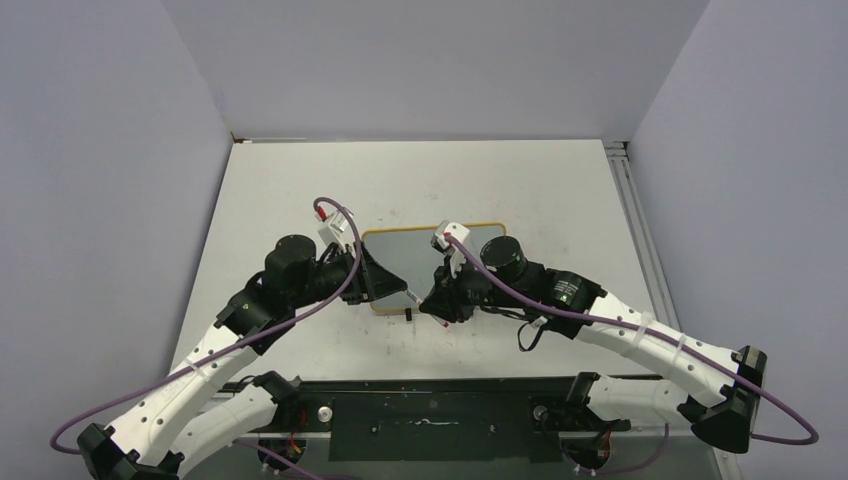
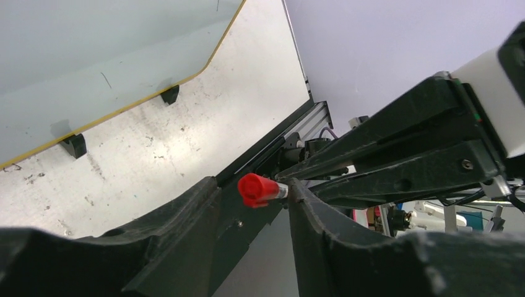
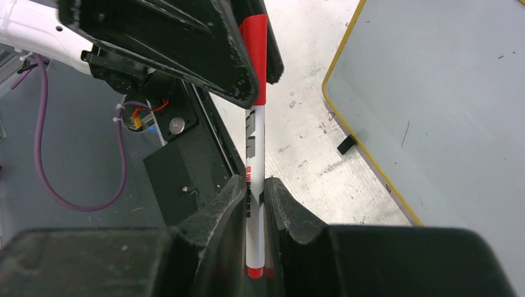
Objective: Write a sentence on the whiteboard
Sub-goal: Open the whiteboard marker at the center of the board.
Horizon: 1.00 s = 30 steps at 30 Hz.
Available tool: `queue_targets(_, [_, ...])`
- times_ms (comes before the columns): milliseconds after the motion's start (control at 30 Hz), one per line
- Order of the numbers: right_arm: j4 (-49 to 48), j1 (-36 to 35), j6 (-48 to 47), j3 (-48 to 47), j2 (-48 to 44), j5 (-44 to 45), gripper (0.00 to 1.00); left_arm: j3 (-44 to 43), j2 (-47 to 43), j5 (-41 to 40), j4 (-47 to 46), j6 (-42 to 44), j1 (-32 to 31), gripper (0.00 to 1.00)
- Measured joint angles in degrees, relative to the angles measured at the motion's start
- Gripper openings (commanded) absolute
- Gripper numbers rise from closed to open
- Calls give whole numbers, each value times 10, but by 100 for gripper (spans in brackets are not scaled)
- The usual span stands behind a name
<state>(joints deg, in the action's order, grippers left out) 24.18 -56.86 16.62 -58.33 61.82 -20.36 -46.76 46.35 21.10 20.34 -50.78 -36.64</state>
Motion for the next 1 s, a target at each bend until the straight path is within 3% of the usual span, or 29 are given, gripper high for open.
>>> queue_targets(1000, [-1,-18,-22,-8,9,22,5,44,-21,6,-57,-76,29,25])
